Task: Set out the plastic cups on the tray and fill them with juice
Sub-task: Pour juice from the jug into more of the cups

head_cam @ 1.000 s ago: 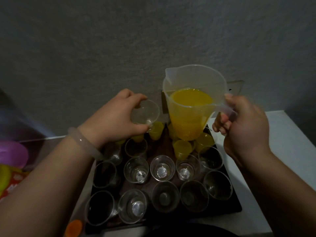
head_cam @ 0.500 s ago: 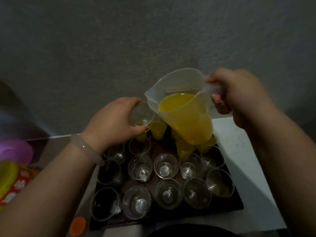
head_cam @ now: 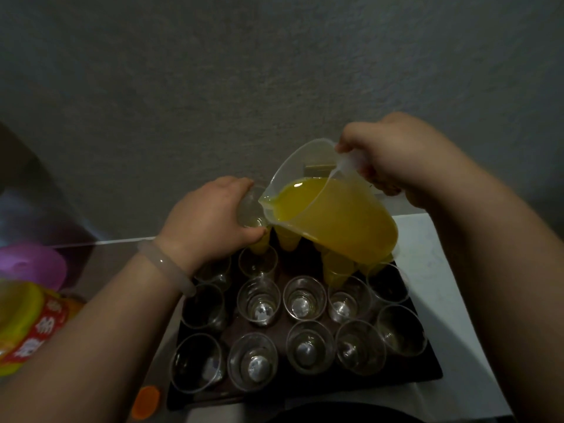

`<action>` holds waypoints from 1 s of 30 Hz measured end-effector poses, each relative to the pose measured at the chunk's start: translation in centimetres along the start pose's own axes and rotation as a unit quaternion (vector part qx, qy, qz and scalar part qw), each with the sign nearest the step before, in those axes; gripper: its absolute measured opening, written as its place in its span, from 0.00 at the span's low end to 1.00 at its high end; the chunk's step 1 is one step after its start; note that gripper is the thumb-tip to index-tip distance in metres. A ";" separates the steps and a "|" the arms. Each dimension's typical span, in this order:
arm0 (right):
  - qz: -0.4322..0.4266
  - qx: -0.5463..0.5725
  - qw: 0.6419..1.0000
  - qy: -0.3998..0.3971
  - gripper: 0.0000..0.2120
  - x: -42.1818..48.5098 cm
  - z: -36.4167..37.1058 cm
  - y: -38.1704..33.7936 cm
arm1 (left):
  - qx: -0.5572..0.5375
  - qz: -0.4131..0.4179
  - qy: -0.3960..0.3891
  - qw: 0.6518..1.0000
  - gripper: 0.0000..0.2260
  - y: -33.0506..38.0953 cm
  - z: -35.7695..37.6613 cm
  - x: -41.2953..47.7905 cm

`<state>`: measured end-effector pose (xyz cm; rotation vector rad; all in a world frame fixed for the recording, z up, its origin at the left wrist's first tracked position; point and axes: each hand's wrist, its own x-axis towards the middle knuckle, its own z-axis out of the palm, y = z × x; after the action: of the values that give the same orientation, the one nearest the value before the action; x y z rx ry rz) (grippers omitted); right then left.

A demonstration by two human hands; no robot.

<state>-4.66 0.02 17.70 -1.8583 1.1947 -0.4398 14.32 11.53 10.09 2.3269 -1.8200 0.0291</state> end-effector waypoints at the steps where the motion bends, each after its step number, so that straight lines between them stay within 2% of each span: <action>1: 0.002 -0.011 1.000 -0.002 0.16 0.0 0.1 -0.3 | -0.001 0.001 -0.001 1.000 0.34 -0.1 0.0 0.0; 12: -0.051 -0.129 0.990 -0.018 0.15 -0.7 0.8 -2.3 | -0.005 0.008 -0.009 1.000 0.35 -0.3 0.8 0.0; 20: -0.040 -0.117 0.992 0.003 0.19 -1.2 0.9 -2.3 | -0.003 0.011 -0.016 1.000 0.34 0.0 1.0 0.0; 24: -0.054 -0.182 0.982 -0.019 0.18 -1.8 0.6 -2.7 | 0.000 0.010 -0.013 1.000 0.34 0.1 1.0 -0.1; 30: -0.029 -0.161 0.987 -0.006 0.18 -1.3 0.3 -2.5 | -0.003 0.013 -0.018 1.000 0.34 0.5 1.2 0.0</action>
<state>-3.69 1.75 19.78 -2.1714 1.2623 -0.2785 13.72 11.25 9.01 2.3147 -1.8631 -0.0154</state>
